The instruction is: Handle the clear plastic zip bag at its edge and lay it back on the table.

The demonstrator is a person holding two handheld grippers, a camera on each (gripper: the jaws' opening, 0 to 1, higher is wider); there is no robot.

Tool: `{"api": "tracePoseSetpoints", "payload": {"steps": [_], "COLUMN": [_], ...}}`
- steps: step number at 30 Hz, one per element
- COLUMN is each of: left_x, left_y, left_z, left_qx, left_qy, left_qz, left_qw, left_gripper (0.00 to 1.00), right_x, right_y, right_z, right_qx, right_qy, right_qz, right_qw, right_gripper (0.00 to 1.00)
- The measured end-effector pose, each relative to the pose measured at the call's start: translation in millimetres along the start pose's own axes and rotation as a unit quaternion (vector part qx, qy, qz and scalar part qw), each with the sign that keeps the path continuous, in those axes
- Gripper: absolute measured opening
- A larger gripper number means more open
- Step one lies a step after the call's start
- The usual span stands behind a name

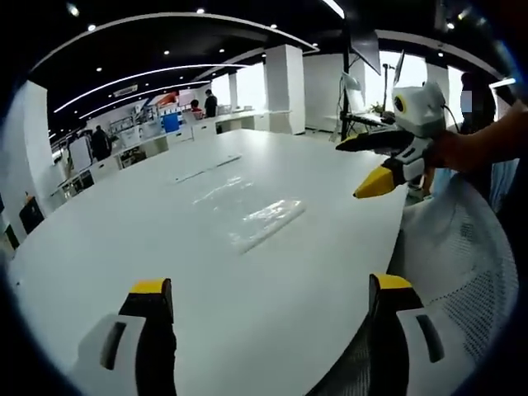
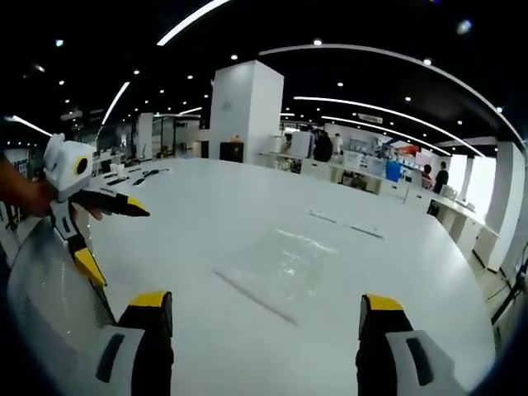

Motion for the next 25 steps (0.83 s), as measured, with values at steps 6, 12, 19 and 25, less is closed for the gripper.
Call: {"api": "tracePoseSetpoints", "payload": {"steps": [6,12,19,25], "left_x": [-1.7,4.0,5.7,5.4], "left_y": [-2.3,-2.9,0.5,2.1], "left_z": [-4.0,-3.7,-6.5,-3.8], "left_qx": [-0.002,-0.01,-0.016,-0.023], "left_qy": [0.014,0.02,0.022,0.024], "left_qz": [-0.003,-0.003,-0.003,-0.006], "left_qw": [0.9999,0.9997,0.9996,0.9994], "left_gripper": [0.96,0.95,0.94,0.94], "right_x": [2.7,6.6,8.4,8.2], "right_y": [7.8,11.3,12.2,10.7], "right_z": [-4.2,-5.8,-5.0,-4.4], "right_qx": [0.004,0.008,0.008,0.005], "right_qy": [-0.004,-0.008,-0.012,-0.01], "right_qz": [0.003,0.006,0.007,0.003], "right_qw": [1.0,0.9999,0.9999,0.9999], "right_gripper": [0.93,0.93,0.93,0.93]}}
Point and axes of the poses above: the point that each gripper's makers call its tool centre point, and the gripper's own axes: y roughly backward along the fingers, z roughly to its left, x roughly out of its underside, the point moved 10 cm from there along y, roughly backward along the fingers, and after that the axes turned 3 degrees about x, right-handed, at the moved point
